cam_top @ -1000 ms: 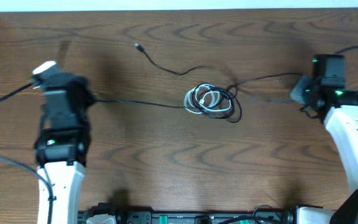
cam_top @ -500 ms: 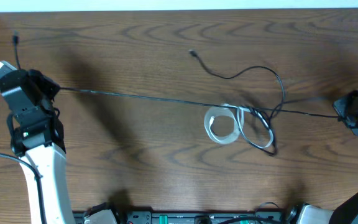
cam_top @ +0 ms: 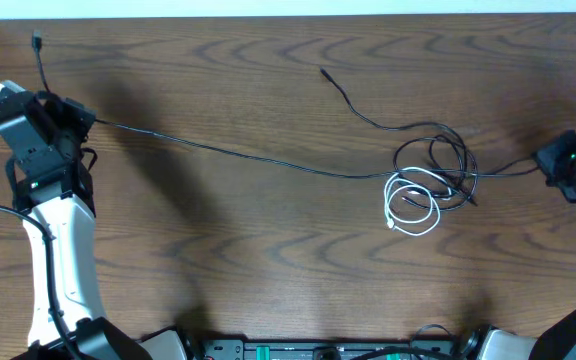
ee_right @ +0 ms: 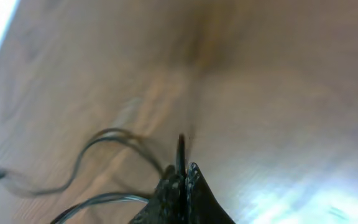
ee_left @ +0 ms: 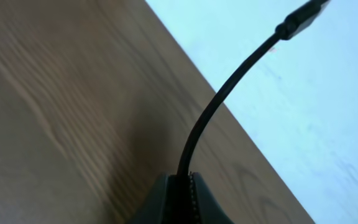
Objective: Untangle cables
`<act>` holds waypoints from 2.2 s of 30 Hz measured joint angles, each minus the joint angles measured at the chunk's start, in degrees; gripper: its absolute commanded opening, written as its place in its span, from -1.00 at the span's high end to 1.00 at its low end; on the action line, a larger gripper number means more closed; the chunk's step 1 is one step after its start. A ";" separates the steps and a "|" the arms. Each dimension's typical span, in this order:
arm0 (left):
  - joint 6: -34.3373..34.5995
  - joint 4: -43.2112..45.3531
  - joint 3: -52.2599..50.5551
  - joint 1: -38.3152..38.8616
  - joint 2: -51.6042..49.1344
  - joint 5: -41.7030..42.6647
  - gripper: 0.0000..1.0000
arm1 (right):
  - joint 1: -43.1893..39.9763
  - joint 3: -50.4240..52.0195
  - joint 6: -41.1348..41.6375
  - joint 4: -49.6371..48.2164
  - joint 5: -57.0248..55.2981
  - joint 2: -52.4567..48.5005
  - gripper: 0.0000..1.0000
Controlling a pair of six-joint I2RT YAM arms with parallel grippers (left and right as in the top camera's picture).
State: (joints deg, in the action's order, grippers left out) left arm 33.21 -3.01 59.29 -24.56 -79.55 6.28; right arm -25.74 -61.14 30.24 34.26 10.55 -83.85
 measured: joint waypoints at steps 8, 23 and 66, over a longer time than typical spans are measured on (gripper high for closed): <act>-1.60 -3.19 0.13 0.48 0.00 1.33 0.85 | 3.65 -0.04 -12.17 -14.56 25.68 0.00 0.98; -4.85 -13.55 0.31 6.62 -0.02 -2.10 0.78 | 26.21 -0.42 -13.68 -41.33 53.59 -0.02 0.59; -12.28 -24.72 0.33 49.59 -9.42 2.21 -0.41 | 31.26 1.70 -29.14 -8.98 2.03 -9.44 0.24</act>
State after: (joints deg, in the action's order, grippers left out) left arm 20.93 -27.73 59.61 25.04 -88.97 8.49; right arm 5.52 -59.44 1.10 25.28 12.58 -93.30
